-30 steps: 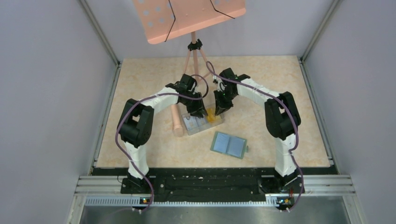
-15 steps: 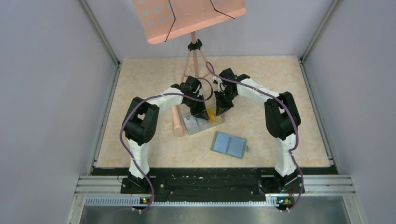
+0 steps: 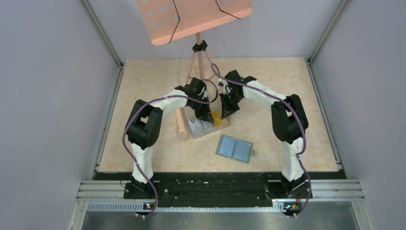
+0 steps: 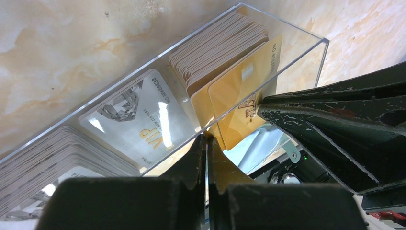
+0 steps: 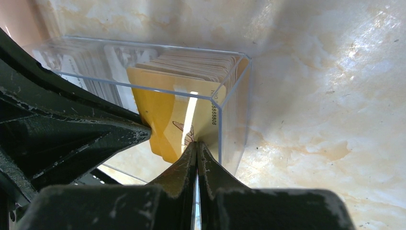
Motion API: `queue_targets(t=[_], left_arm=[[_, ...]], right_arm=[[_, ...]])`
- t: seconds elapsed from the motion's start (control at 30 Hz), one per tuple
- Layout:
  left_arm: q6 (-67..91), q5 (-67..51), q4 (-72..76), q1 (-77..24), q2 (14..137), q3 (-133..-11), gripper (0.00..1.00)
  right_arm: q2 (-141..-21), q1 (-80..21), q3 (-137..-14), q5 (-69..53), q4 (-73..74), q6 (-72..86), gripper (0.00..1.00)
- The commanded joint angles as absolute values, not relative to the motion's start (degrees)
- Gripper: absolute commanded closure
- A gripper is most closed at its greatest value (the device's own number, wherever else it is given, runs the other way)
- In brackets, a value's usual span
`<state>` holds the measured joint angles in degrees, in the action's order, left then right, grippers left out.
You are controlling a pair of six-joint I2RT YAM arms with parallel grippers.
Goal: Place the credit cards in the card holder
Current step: Pick up the credit card from the storage box.
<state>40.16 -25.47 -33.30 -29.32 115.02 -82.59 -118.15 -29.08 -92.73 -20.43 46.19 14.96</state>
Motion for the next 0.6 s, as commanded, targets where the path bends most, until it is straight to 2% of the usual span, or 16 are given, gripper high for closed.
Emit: queue_targets(t=[0.0,0.57], left_arm=[[38.4,-21.4,-33.4,-29.5,111.8,-81.5,1.00],[38.2,-20.2,-34.2,-28.9,108.0,-78.7,1.00]], right_arm=[[-119.0,-30.0,-94.8,-19.0,47.1,13.8,1.00],[-118.6,-29.9,-95.1,-19.8,47.1,14.1,1.00]])
